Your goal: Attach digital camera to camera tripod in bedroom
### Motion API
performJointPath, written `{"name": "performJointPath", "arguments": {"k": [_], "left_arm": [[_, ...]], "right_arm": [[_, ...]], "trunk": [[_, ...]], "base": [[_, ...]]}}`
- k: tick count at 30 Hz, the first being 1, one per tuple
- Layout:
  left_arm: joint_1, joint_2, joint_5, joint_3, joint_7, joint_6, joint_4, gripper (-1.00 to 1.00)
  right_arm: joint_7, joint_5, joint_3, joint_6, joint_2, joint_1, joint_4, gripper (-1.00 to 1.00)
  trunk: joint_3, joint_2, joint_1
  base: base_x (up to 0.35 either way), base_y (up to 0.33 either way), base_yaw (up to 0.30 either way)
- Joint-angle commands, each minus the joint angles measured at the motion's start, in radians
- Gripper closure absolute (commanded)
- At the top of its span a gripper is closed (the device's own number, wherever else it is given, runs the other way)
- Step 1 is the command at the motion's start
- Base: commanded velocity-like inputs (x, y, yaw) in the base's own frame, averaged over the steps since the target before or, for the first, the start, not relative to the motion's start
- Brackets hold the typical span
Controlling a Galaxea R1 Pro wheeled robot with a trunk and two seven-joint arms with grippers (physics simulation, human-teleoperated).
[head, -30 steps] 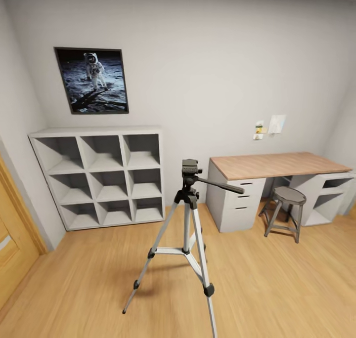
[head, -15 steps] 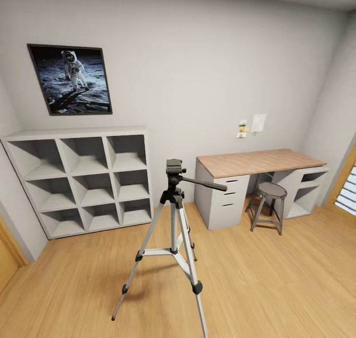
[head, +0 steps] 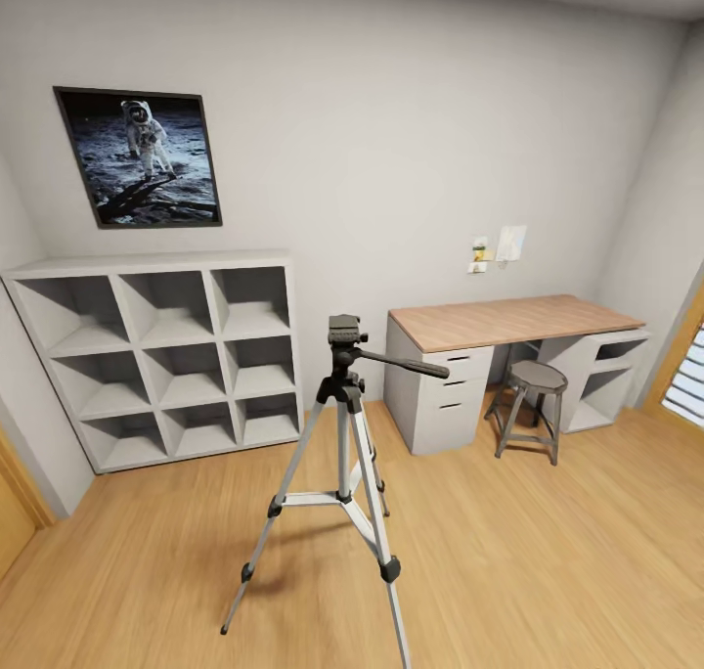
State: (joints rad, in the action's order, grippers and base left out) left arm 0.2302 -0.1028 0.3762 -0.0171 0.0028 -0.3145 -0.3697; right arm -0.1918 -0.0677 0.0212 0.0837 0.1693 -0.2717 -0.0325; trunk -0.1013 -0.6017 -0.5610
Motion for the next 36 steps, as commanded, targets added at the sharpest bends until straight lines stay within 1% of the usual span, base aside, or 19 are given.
{"name": "performJointPath", "arguments": {"k": [1,5,14,21,23,25,26,28,36], "left_arm": [[0.001,0.004,0.002,-0.002,0.0,0.0,0.008,1.0],[0.001,0.009,0.003,-0.003,0.0,0.006,0.031,1.0],[0.001,0.008,0.003,-0.002,-0.001,0.008,0.046,1.0],[0.001,0.007,0.002,-0.002,-0.001,0.008,0.083,1.0],[0.001,0.006,0.001,-0.002,-0.001,0.011,0.087,1.0],[0.001,0.007,0.001,-0.001,-0.001,0.029,0.091,1.0],[0.001,0.007,0.002,0.0,0.0,0.078,0.095,1.0],[0.001,0.008,0.002,0.0,0.0,0.092,0.097,1.0],[0.001,0.005,0.001,0.0,-0.003,0.107,0.111,1.0]], "right_arm": [[-0.003,-0.007,0.002,0.001,0.0,-0.001,-0.001,-1.0],[-0.003,-0.007,0.003,0.002,-0.002,-0.001,-0.001,-1.0],[-0.003,-0.008,0.003,0.001,-0.001,-0.001,-0.001,-1.0],[-0.003,-0.006,0.002,0.001,-0.001,-0.001,-0.001,-1.0],[-0.003,-0.006,0.002,0.001,-0.001,-0.001,-0.001,-1.0],[-0.003,-0.006,0.002,0.001,-0.001,-0.001,-0.001,-1.0],[-0.003,-0.005,0.002,0.001,-0.001,-0.001,-0.001,-1.0],[-0.003,-0.005,0.002,0.001,-0.001,-0.001,-0.001,-1.0],[-0.003,-0.004,0.001,0.001,0.0,-0.001,-0.001,-1.0]], "trunk": [[-0.002,-0.002,0.0],[-0.002,-0.002,0.0],[0.026,0.061,0.034],[0.048,0.11,0.061],[0.048,0.11,0.061],[0.048,0.11,0.061],[0.048,0.11,0.061],[0.048,0.11,0.061],[0.048,0.11,0.061]], "base": [[0.0,0.0,0.0],[0.0,0.0,0.0],[0.0,0.0,0.0],[0.0,0.0,0.0],[0.0,0.0,0.0],[0.0,0.0,0.0],[0.0,0.0,0.0],[0.011,0.0,0.0],[0.186,0.0,0.0]]}}
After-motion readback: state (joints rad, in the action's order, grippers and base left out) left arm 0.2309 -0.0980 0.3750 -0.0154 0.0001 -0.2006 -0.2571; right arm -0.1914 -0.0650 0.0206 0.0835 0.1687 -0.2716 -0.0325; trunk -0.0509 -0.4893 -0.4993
